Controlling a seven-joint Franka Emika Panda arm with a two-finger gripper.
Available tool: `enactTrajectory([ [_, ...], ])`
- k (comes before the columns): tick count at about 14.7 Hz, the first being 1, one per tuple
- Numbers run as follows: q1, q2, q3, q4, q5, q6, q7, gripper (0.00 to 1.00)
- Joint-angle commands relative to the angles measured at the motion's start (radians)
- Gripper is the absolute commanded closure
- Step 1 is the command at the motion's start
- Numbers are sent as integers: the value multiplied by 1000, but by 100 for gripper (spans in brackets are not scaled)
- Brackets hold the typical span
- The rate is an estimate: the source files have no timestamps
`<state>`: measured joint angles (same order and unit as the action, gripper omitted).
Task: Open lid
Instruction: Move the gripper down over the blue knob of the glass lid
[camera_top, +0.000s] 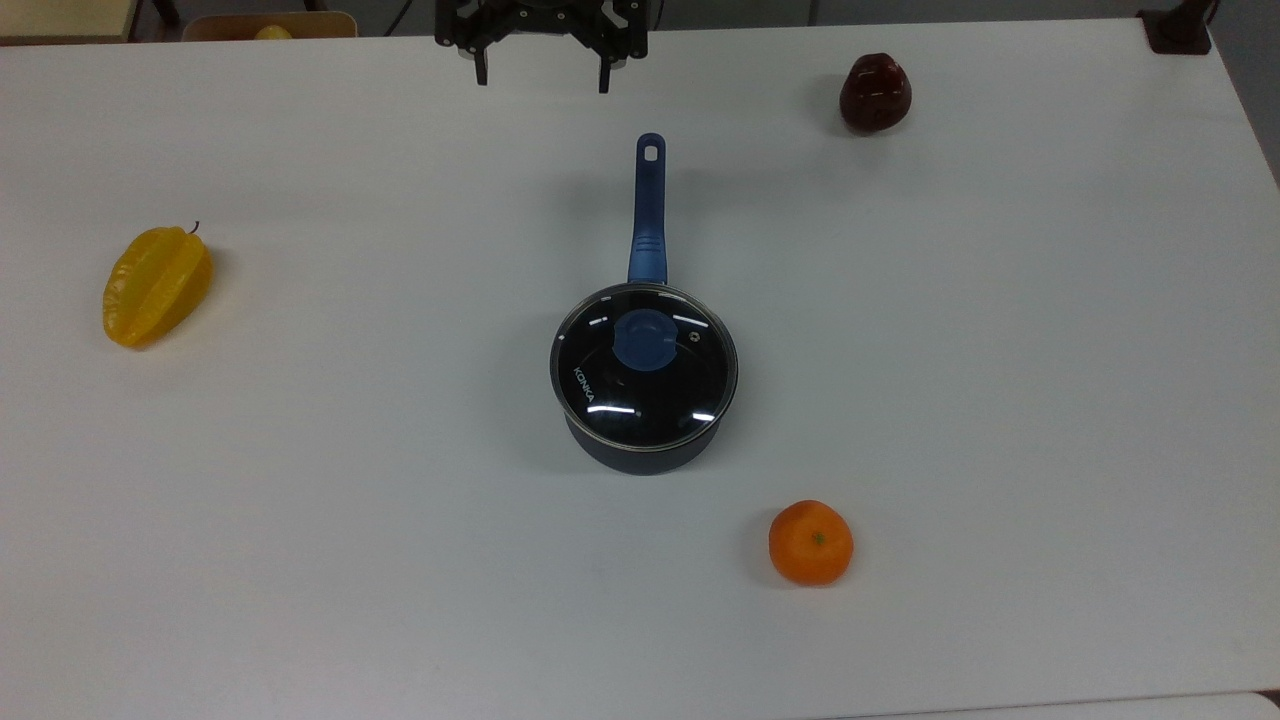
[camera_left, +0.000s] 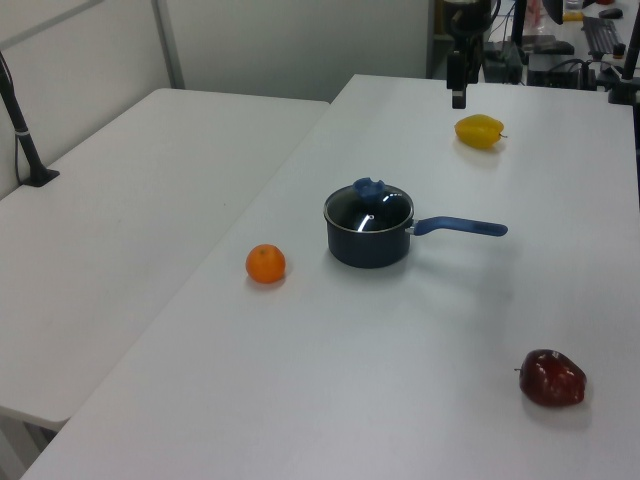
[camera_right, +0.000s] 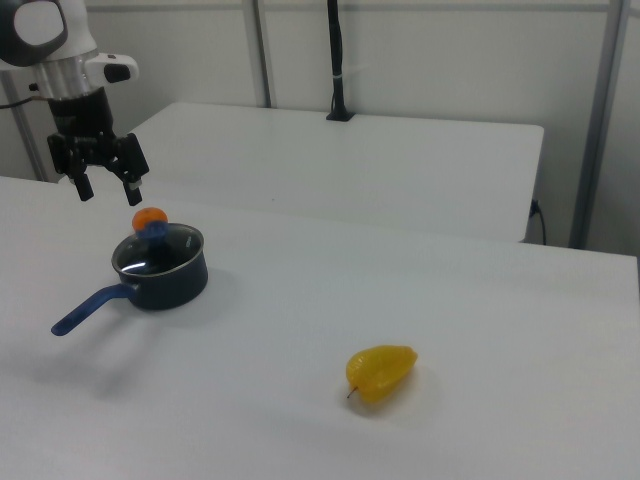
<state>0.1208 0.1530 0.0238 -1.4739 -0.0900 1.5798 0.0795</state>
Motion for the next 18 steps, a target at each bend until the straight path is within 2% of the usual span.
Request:
enactTrajectory([
  [1, -1, -26, -13, -42, 13, 34, 17, 0],
  [7, 0, -13, -10, -33, 21, 55, 8, 0],
  [12, 2, 11, -8, -33, 35, 235, 8, 0],
  [18, 19, 132, -5, -33, 41, 403, 23, 0],
])
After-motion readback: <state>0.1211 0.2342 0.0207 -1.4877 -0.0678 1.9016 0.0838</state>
